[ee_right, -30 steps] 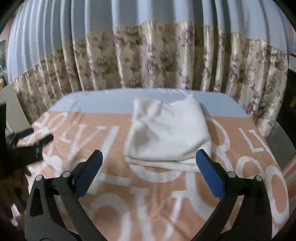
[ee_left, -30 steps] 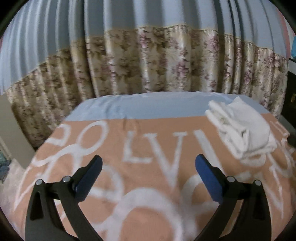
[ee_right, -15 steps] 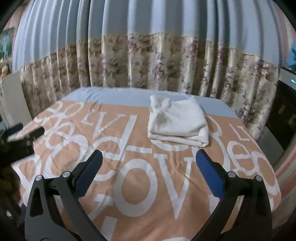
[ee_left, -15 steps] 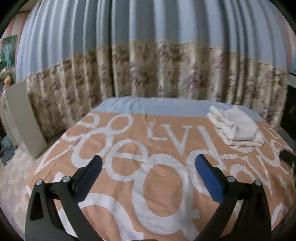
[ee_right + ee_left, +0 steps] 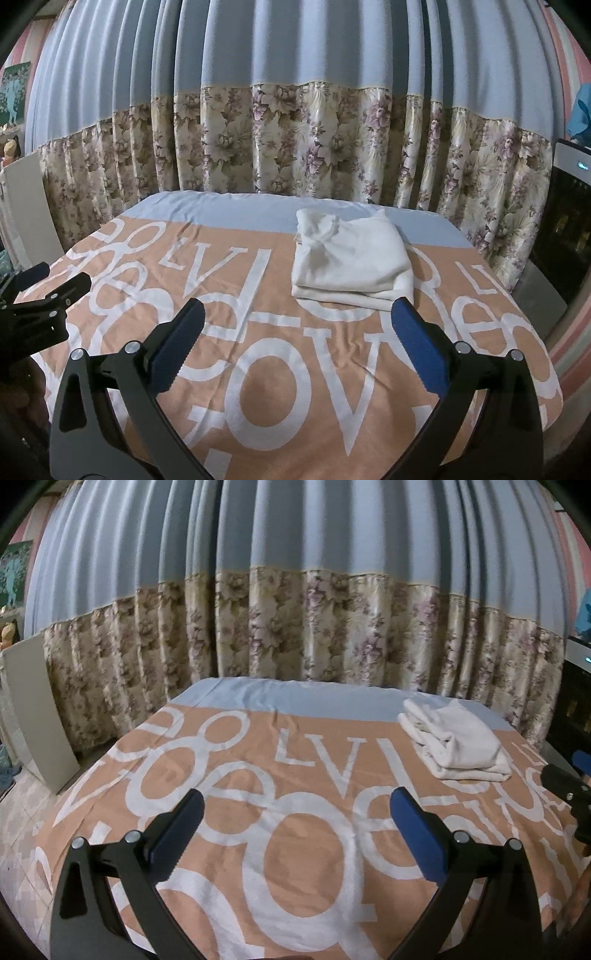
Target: Fold small clothes
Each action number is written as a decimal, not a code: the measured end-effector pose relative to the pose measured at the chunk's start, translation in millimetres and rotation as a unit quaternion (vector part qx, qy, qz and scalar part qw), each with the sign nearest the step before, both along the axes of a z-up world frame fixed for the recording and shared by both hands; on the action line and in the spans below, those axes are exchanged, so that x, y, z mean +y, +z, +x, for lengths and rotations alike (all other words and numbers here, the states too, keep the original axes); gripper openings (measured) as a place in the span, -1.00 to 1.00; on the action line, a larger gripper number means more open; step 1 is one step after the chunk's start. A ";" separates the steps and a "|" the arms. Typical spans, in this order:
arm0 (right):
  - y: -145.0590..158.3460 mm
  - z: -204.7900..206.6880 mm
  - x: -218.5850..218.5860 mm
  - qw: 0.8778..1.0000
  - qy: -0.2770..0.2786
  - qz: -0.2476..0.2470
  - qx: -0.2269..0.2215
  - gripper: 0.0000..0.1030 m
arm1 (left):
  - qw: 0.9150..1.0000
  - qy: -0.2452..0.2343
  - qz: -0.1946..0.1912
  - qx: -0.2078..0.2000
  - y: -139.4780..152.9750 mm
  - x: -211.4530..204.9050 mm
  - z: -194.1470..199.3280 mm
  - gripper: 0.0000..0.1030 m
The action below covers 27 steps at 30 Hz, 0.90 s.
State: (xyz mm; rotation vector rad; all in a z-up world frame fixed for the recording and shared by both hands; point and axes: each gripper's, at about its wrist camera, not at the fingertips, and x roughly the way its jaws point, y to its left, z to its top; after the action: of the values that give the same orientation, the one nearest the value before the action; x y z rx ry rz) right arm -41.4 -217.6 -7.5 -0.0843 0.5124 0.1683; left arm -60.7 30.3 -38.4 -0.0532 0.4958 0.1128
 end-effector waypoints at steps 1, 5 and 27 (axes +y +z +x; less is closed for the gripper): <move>-0.6 0.8 -0.3 1.000 0.000 0.002 0.001 0.94 | 1.000 0.003 0.008 -0.001 -0.4 -0.3 0.3 0.96; -3.5 2.8 -1.3 1.000 -0.003 0.000 0.002 0.94 | 0.999 -0.004 0.035 -0.004 -2.2 -10.1 -0.1 0.96; 49.1 29.6 -22.5 0.999 -0.046 0.006 0.013 0.94 | 1.000 0.011 0.014 -0.009 77.7 12.1 27.3 0.96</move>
State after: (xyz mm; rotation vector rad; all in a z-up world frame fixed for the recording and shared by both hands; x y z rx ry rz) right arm -11.8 -240.2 41.7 -0.0457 0.5395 0.0819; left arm -33.3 42.4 39.3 -0.0323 0.4747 0.1408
